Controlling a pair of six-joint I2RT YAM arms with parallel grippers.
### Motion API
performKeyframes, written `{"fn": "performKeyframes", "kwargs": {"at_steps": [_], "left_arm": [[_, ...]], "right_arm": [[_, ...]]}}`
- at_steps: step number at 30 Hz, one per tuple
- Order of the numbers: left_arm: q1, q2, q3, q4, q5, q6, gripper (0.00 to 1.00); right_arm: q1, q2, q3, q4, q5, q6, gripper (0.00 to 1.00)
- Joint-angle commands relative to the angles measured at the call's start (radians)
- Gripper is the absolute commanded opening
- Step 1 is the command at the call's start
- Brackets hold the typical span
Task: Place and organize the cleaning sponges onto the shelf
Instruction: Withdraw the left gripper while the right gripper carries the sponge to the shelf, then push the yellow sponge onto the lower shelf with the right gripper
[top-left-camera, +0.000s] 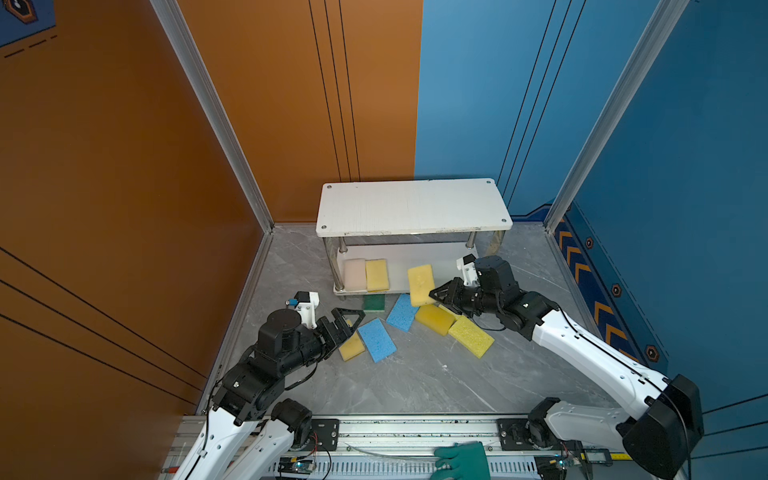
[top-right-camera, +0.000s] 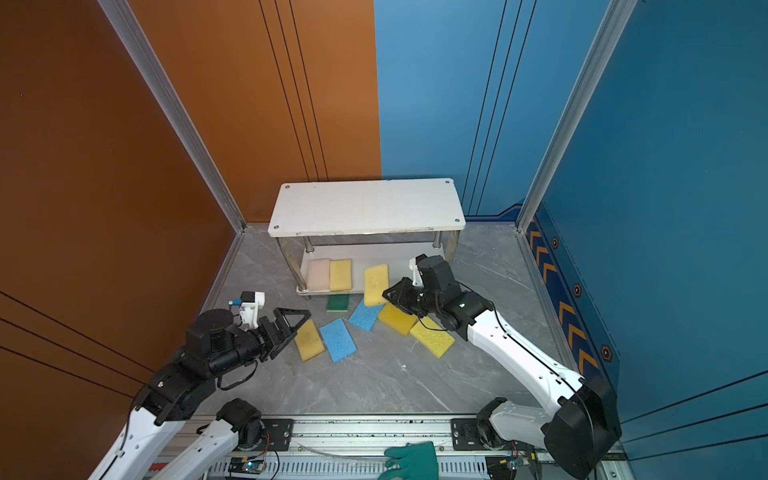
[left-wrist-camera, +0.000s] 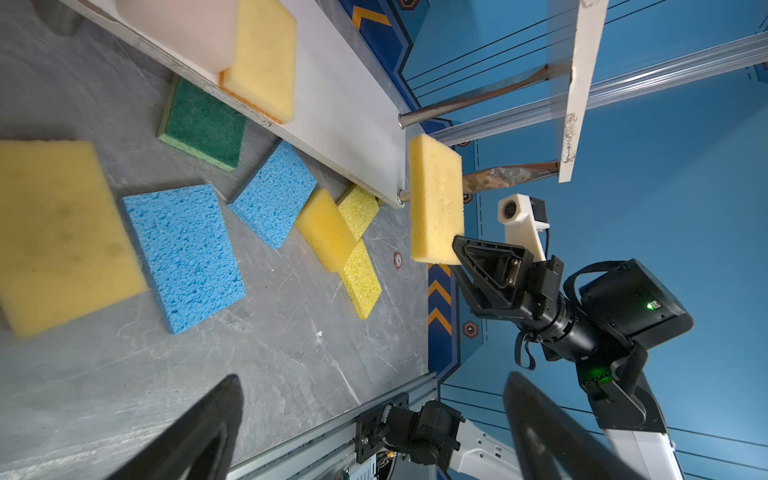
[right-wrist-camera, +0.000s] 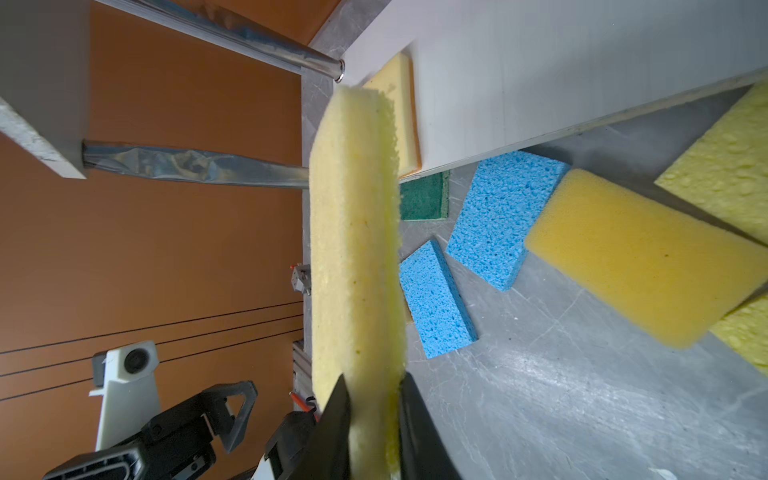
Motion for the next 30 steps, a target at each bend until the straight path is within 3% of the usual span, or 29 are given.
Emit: {"fn": "performKeyframes", "kwargs": {"at_steps": [1,11,30], "left_arm": [[0.008,-0.017,-0.014,-0.074,-0.012,0.027,0.98],[0.025,-0.064,-0.037,-0.11,0.034,0.017,0.98],[0.071,-0.14,-0.041,-0.2,0.105,0.019,0.98]], "right_arm": [[0.018,0.06,0.037,0.045,0.113,-0.057,0.2],[0.025,0.233,0.055,0.185,0.152,-0.063,0.2],[0.015,0.506,0.217,0.229,0.114,-0.119,0.2]]}}
